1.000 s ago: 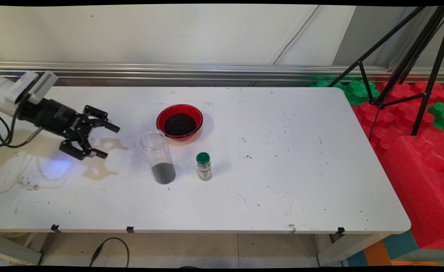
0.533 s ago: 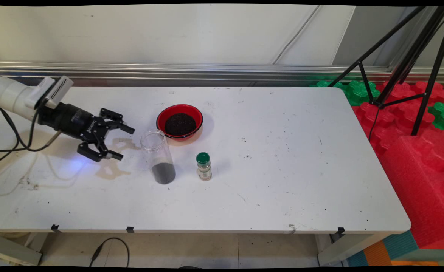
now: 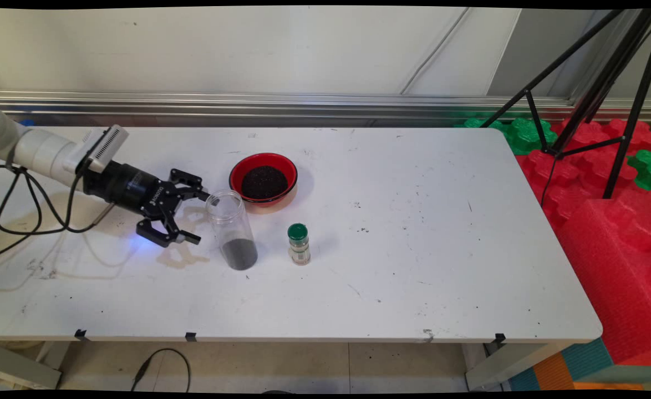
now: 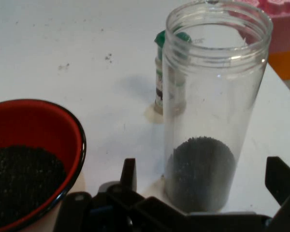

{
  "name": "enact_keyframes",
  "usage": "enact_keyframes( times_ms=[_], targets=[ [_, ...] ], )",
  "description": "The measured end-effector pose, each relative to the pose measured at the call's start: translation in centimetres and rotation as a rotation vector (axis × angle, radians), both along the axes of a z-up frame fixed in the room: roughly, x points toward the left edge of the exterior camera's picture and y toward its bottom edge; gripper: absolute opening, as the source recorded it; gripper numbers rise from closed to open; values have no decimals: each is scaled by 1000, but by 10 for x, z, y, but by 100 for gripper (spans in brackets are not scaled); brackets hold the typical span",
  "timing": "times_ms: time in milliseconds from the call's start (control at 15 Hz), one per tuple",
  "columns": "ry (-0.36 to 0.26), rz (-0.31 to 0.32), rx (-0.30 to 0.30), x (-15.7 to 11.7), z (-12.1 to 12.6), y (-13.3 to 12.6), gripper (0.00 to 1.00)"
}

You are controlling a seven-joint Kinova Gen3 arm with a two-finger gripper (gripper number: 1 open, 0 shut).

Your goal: Pick up the black seasoning powder from the table

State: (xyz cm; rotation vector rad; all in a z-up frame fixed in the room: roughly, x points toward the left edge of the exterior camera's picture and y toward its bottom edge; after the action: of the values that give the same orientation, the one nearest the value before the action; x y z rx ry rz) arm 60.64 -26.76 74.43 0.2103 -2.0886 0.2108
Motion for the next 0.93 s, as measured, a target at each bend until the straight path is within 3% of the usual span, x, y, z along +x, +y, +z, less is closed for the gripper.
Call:
enact_keyframes(
  times_ms=[933],
  targets=[
    [101, -46, -17, -34, -38, -14, 100]
  ],
)
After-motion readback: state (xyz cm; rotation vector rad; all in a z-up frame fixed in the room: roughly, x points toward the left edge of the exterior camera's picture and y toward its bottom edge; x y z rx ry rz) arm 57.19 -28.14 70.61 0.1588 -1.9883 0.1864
